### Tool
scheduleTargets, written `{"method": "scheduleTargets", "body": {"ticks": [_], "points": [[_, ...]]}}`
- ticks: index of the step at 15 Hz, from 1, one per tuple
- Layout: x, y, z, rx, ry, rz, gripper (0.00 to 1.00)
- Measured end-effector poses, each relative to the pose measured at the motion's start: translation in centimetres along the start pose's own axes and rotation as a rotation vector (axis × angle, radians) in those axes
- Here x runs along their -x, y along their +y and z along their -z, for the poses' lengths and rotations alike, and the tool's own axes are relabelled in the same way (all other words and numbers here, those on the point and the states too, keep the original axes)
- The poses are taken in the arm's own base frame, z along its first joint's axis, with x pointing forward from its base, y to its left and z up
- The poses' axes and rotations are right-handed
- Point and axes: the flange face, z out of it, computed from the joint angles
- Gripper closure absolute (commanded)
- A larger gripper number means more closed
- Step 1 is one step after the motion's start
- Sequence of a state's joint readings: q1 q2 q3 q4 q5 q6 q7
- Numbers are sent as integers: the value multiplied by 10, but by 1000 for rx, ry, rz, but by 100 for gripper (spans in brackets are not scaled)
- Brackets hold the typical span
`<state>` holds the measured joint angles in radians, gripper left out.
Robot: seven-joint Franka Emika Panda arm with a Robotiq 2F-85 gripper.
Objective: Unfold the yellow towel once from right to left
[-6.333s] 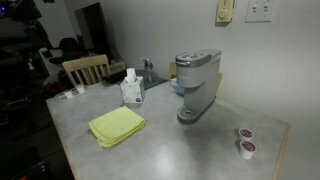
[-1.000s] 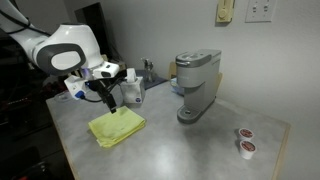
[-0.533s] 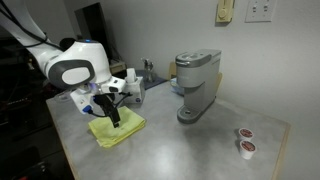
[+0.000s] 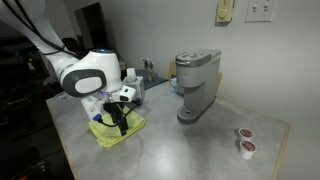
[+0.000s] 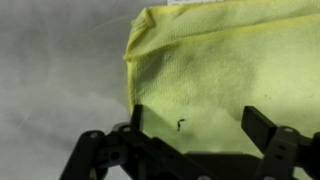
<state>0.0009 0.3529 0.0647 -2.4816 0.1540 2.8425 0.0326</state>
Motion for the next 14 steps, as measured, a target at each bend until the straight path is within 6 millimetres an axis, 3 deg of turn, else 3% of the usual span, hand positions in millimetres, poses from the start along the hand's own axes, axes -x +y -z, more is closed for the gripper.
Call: {"method": "scheduleTargets", "body": {"ticks": [6, 14], "points": [[-2, 2, 3, 1, 7, -7, 0], [-7, 39, 5, 3, 13, -91, 0]]}}
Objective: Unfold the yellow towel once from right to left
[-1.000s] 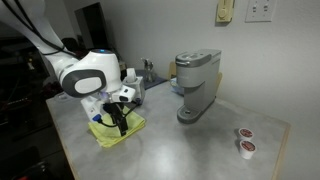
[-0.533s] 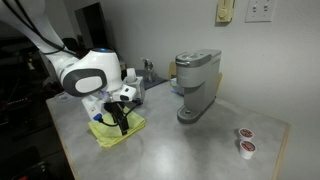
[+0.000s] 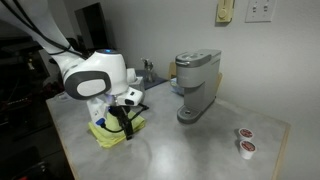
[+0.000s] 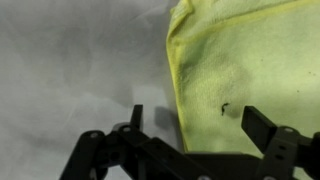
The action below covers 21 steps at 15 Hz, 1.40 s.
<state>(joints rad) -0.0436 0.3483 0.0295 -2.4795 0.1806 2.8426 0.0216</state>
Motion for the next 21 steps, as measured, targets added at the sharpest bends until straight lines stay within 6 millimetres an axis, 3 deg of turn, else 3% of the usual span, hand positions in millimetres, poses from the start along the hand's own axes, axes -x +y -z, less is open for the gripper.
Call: {"method": "scheduleTargets", "body": {"ticks": [12, 17, 21], "points": [[-12, 4, -13, -351, -70, -95, 0], [-14, 12, -16, -387, -80, -105, 0], [-17, 22, -14, -289, -71, -119, 0]]}}
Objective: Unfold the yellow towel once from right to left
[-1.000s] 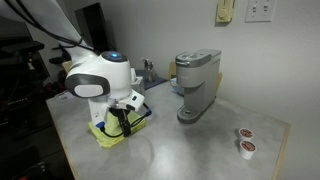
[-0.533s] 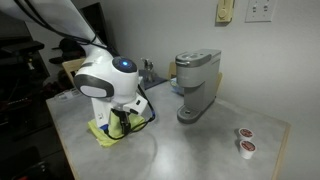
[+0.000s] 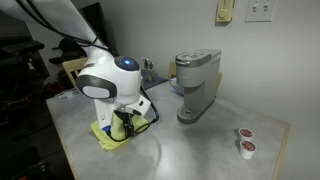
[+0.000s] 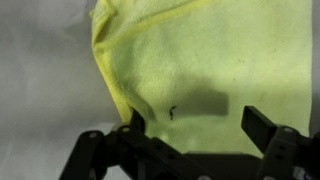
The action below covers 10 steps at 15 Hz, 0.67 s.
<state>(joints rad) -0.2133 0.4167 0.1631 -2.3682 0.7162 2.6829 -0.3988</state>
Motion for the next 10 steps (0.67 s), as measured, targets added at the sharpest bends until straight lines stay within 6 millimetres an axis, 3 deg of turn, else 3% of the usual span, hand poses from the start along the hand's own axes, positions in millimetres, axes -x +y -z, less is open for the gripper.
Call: {"method": "scheduleTargets", "body": {"ticks": [10], "points": [[-1, -7, 12, 113, 24, 22, 0]]}}
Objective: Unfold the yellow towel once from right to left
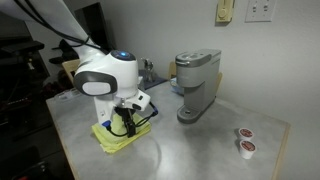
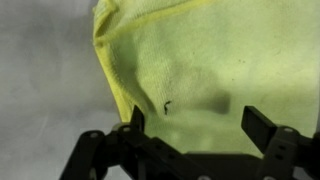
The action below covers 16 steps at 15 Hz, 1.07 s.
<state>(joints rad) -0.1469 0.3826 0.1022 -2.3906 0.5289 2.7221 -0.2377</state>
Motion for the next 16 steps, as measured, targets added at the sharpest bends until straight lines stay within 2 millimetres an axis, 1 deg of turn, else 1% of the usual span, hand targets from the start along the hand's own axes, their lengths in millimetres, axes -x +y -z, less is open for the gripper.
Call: {"method": "scheduleTargets", "body": {"ticks": [3, 7, 12, 16], "points": [[0, -8, 6, 13, 7, 14, 0], [0, -9, 7, 13, 9, 16, 0], [1, -6, 1, 34, -5, 5, 0], [-1, 0, 2, 68, -5, -10, 0]]}}
